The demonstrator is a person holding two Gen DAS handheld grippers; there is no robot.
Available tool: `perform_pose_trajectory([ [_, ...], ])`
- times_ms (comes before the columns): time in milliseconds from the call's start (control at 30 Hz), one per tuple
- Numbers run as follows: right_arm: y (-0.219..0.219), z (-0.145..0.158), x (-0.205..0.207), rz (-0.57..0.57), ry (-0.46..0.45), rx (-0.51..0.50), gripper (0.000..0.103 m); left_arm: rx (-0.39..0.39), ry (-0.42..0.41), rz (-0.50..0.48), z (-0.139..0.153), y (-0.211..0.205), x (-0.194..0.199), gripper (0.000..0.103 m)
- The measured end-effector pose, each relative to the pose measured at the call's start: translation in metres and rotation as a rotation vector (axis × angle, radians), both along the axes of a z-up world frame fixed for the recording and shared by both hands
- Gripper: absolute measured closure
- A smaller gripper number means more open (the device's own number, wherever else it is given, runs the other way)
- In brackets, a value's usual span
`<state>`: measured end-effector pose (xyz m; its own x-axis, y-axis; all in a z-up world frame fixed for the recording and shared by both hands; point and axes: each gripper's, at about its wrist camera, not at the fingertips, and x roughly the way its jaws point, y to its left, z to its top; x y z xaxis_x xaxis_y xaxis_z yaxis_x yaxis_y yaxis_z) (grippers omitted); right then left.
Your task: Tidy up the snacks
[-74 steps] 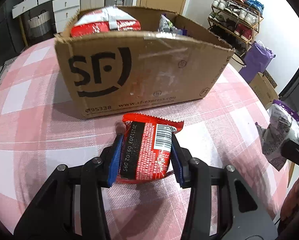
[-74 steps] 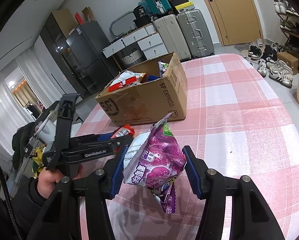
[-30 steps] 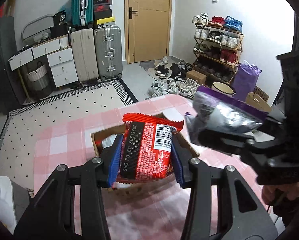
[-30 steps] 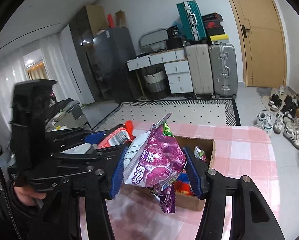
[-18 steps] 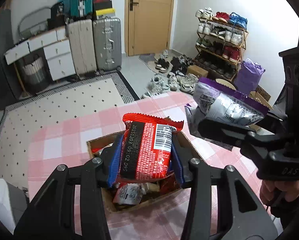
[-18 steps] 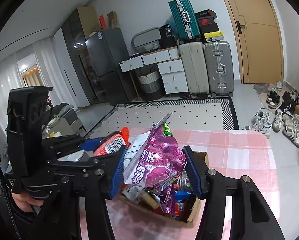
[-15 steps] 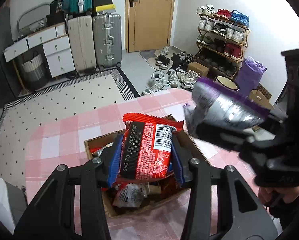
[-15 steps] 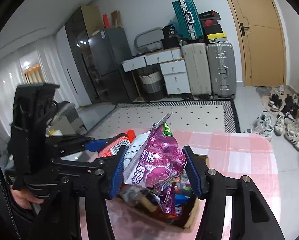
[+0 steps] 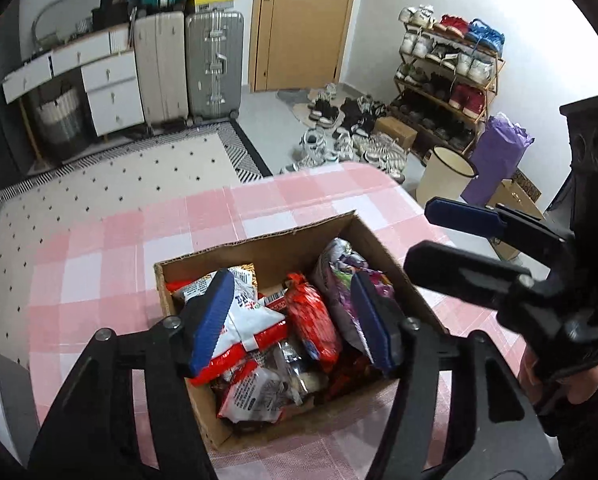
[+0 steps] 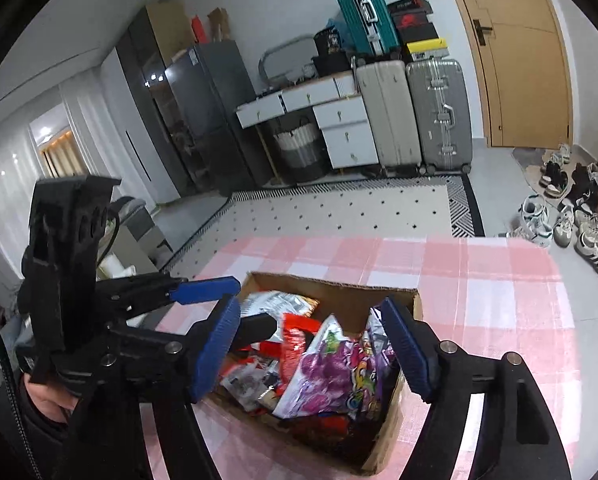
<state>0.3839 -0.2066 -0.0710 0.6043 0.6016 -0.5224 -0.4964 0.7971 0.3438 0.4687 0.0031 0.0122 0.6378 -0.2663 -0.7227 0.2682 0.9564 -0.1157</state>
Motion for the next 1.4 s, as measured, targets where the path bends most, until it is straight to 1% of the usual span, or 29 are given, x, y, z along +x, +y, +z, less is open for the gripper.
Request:
perform_pose_trajectory([
  [133, -0.008, 0.015, -0.011, -0.014, -0.038, 0.005, 0.027, 0.019, -0.035, 0.010, 0.011, -0.001, -0.017, 0.039],
  [200, -0.013, 0.024, -0.019, -0.026, -0.061, 0.007, 0.026, 0.061, -0.076, 0.057, 0.018, 0.000, -0.029, 0.035],
  [267, -0.018, 0.032, -0.029, -0.030, -0.078, 0.013, 0.023, 0.053, -0.107, 0.071, 0.023, 0.004, -0.042, 0.032],
  [333, -0.020, 0.039, -0.037, -0.034, -0.094, 0.011, 0.019, 0.067, -0.119, 0.100, 0.025, 0.007, -0.052, 0.029],
  [400, -0.023, 0.044, -0.046, -0.039, -0.110, -0.001, 0.018, 0.080, -0.140, 0.112, 0.029, 0.008, -0.064, 0.028],
  [467, -0.026, 0.048, -0.057, -0.042, -0.123, -0.002, 0.017, 0.111, -0.173, 0.128, 0.034, 0.008, -0.078, 0.020],
  [533, -0.030, 0.051, -0.068, -0.044, -0.133, 0.006, 0.015, 0.126, -0.209, 0.152, 0.040, 0.009, -0.093, 0.020],
  [567, -0.032, 0.053, -0.074, -0.042, -0.144, 0.013, 0.012, 0.124, -0.214, 0.155, 0.043, 0.012, -0.100, 0.019],
  [700, -0.038, 0.057, -0.096, -0.029, -0.173, 0.014, 0.007, 0.121, -0.231, 0.202, 0.050, 0.021, -0.125, 0.017],
  [767, -0.043, 0.056, -0.110, -0.018, -0.184, 0.030, 0.004, 0.123, -0.243, 0.215, 0.052, 0.026, -0.138, 0.014],
  [833, -0.049, 0.053, -0.124, -0.020, -0.190, 0.035, 0.004, 0.123, -0.263, 0.230, 0.053, 0.031, -0.156, 0.013],
  [933, -0.058, 0.048, -0.144, -0.032, -0.200, 0.040, 0.003, 0.095, -0.291, 0.266, 0.053, 0.040, -0.183, 0.001],
  [1033, -0.065, 0.040, -0.160, -0.034, -0.204, 0.050, 0.001, 0.058, -0.310, 0.274, 0.050, 0.046, -0.207, 0.000],
  [1167, -0.074, 0.024, -0.186, -0.046, -0.213, 0.048, 0.000, 0.072, -0.319, 0.275, 0.038, 0.046, -0.234, 0.000],
  [1267, -0.077, 0.007, -0.205, -0.061, -0.219, 0.036, 0.000, 0.077, -0.308, 0.301, 0.023, 0.045, -0.250, 0.001],
  [1400, -0.081, -0.019, -0.223, -0.099, -0.224, 0.003, 0.000, 0.090, -0.293, 0.316, -0.007, 0.041, -0.263, 0.000],
])
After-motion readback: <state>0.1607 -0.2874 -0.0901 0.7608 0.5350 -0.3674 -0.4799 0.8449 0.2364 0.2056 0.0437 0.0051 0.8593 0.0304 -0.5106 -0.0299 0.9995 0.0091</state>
